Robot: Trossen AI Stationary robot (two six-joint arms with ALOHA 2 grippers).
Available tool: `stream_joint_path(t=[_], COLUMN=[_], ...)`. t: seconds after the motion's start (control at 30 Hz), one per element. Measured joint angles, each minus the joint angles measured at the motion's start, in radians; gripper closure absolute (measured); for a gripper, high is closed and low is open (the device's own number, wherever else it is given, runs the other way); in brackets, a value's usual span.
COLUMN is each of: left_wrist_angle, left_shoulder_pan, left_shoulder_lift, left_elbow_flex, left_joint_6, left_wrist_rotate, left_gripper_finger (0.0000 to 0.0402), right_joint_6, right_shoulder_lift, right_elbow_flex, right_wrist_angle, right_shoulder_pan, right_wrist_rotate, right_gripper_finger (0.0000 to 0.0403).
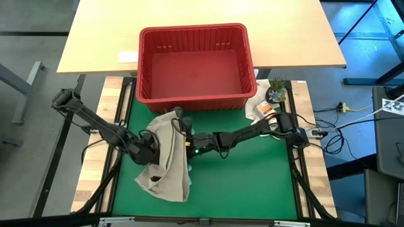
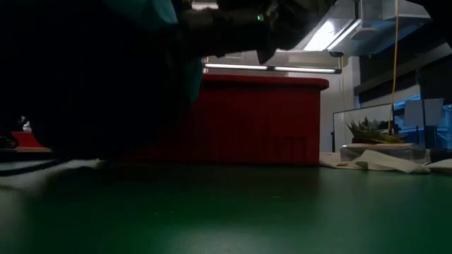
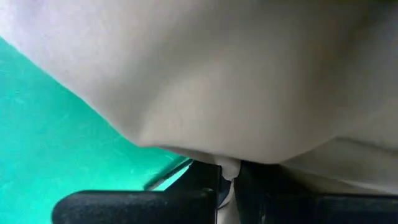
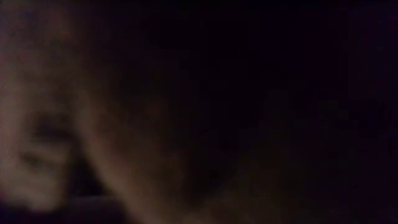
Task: Fold Laundry from Bin
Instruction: Put the stacked clothes into the red laundry bin
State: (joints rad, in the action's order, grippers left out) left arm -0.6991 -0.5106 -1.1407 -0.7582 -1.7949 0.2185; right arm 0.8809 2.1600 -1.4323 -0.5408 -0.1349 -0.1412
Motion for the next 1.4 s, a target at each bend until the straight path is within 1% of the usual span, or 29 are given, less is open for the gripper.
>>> stream_joint_path(t=[0.17, 0.3, 0.47, 0.57, 0.7, 1.07, 1.13, 1.4], left_wrist_angle=[-0.145, -0.243, -0.304, -0.324, -0.331, -0.375, -0.388, -0.429], left_shoulder_pan=[0.001, 0.001, 0.003, 0.029, 0.092, 0.338, 0.387, 0.544], left_shoulder_lift=[-0.001, -0.002, -0.002, -0.001, 0.0, 0.001, 0.001, 0.002], left_elbow_flex=[-0.113, -0.208, -0.297, -0.341, -0.363, -0.429, -0.446, -0.52], left_joint_6=[0.0, 0.0, 0.007, 0.033, 0.081, 0.299, 0.332, 0.455], left_wrist_rotate=[0.048, 0.059, 0.119, 0.132, 0.137, 0.054, 0.035, 0.003], left_gripper_finger=[0.0383, 0.0383, 0.0383, 0.0383, 0.0383, 0.0383, 0.0383, 0.0383], right_joint_6=[-0.025, -0.03, -0.052, -0.053, -0.054, -0.055, -0.05, -0.053], right_shoulder_lift=[-0.046, -0.085, -0.136, -0.165, -0.194, -0.231, -0.231, -0.231], right_elbow_flex=[-0.006, -0.008, -0.008, -0.008, -0.008, -0.016, -0.035, -0.156], right_wrist_angle=[0.033, 0.03, 0.037, 0.042, 0.073, 0.1, 0.115, 0.262], right_shoulder_pan=[0.012, 0.017, 0.031, 0.046, 0.075, 0.169, 0.187, 0.255], right_wrist_rotate=[0.005, 0.012, 0.005, -0.011, -0.027, -0.09, -0.119, -0.151], right_gripper_finger=[0.0401, 0.0401, 0.0401, 0.04, 0.04, 0.0399, 0.0399, 0.0399])
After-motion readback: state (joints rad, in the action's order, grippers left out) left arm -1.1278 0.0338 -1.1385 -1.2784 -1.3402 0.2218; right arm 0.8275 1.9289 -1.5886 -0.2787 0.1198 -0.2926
